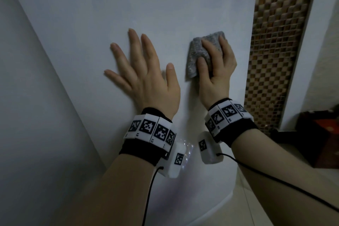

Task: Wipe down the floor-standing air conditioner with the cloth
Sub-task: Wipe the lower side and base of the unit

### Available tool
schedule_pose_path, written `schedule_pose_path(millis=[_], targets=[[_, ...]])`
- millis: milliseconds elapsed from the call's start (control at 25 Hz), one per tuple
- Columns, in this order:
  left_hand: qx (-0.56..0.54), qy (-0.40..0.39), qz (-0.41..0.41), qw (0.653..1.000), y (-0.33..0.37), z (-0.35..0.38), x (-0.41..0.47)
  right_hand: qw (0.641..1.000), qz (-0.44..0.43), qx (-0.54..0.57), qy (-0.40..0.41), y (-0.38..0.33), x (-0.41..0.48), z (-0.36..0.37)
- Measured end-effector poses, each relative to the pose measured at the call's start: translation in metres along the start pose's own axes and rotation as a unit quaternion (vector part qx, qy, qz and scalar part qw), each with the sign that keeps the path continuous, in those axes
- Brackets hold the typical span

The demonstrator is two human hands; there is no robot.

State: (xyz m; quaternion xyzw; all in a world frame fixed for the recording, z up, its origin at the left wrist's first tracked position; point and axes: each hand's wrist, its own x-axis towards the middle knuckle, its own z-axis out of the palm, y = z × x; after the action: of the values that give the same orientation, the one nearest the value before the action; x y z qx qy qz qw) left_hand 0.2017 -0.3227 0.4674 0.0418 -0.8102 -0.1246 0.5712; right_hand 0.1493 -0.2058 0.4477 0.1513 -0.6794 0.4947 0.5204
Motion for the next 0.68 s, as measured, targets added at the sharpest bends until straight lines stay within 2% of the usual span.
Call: schedule_pose_path(millis=[120,160,280,320,440,480,600,640,680], targets=[[-0.003,0.002,-0.009,1.000,0.008,0.002,0.002,0.996,0.080,0.019,0.042,0.004,0.019,-0.009],[-0.001,0.000,-0.007,1.000,0.010,0.003,0.003,0.996,0.074,0.012,0.037,0.003,0.017,-0.009],[0.015,-0.011,0.010,1.000,0.018,0.006,0.003,0.999,-0.025,-0.009,-0.032,0.010,0.008,-0.010],[0.016,-0.014,0.015,1.000,0.021,0.008,0.003,0.999,-0.025,-0.006,-0.033,0.015,0.011,-0.013],[0.015,-0.010,0.011,1.000,0.026,0.011,0.004,0.996,0.086,0.017,0.034,0.019,0.027,-0.019],[0.017,-0.009,0.009,1.000,0.027,0.012,0.004,0.995,0.086,0.014,0.040,0.017,0.027,-0.018],[0.020,-0.010,0.014,1.000,0.035,0.016,0.005,0.999,-0.041,-0.002,-0.036,0.023,0.015,-0.017],[0.019,-0.010,0.015,1.000,0.038,0.017,0.005,0.998,-0.052,0.001,-0.045,0.027,0.017,-0.019],[0.018,-0.010,0.015,1.000,0.041,0.019,0.005,0.999,-0.027,0.005,-0.032,0.031,0.022,-0.021]])
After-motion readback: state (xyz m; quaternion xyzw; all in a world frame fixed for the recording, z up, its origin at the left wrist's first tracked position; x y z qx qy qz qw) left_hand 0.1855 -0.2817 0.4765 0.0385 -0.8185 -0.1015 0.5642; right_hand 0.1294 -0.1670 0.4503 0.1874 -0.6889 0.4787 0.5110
